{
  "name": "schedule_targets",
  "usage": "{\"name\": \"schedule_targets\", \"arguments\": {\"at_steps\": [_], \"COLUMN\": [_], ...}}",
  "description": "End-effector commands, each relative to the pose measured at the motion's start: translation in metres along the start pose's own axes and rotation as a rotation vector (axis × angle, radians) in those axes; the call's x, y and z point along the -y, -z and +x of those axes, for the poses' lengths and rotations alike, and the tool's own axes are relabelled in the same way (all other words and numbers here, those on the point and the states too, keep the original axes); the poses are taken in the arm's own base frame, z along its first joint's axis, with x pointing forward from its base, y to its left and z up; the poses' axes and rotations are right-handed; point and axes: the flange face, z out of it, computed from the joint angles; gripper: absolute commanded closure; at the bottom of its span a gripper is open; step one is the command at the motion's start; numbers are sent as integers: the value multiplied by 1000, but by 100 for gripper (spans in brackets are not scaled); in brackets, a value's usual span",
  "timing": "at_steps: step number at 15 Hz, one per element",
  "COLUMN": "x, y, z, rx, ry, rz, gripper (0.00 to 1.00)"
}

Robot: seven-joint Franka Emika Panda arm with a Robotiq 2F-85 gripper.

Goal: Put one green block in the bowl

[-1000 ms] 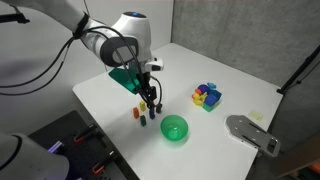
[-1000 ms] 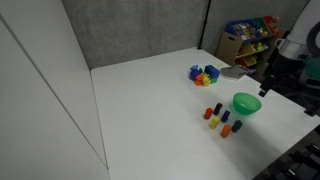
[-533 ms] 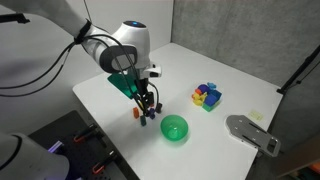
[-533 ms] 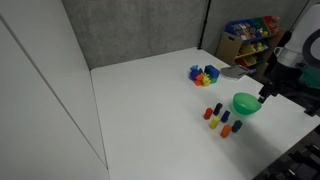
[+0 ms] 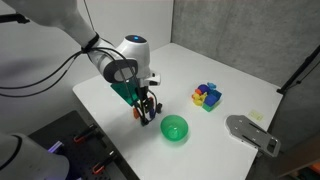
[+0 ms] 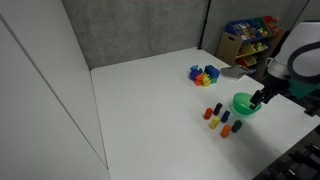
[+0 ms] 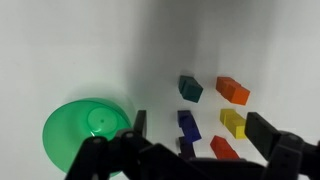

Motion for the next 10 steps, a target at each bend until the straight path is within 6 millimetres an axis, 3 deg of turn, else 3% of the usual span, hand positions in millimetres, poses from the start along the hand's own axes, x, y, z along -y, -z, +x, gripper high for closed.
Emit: {"name": "schedule_targets", "arguments": {"at_steps": [1,6,10], "x": [4,7,14], "y": [-28,-74,-100], "z": [8,10,16], "rx": [-10,-2,-20], "ry": [-30,-24,-19], "rz": [8,-7,-22], "gripper": [0,0,0]}}
